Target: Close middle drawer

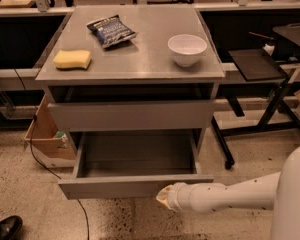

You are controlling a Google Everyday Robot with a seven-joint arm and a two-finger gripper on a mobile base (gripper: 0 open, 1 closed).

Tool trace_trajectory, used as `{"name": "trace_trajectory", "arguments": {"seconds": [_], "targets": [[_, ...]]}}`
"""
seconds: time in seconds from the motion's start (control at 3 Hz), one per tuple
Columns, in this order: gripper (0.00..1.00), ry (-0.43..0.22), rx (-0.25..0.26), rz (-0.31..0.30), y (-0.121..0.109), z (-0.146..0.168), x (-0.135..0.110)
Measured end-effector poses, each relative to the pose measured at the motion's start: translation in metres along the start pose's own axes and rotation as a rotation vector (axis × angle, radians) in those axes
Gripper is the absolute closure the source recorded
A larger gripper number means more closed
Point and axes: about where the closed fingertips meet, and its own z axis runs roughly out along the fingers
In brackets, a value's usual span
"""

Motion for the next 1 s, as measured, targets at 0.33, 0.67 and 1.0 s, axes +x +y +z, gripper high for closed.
{"name": "trace_trajectory", "arguments": {"seconds": [0.33, 0.67, 1.0], "targets": [[1.0, -0.003, 0.046, -0.007, -0.032, 0.008, -0.006], [1.0, -0.003, 0.047, -0.007, -0.032, 0.008, -0.006], [1.0, -0.002, 0.069, 0.002, -0.042, 0.013, 0.0]]}}
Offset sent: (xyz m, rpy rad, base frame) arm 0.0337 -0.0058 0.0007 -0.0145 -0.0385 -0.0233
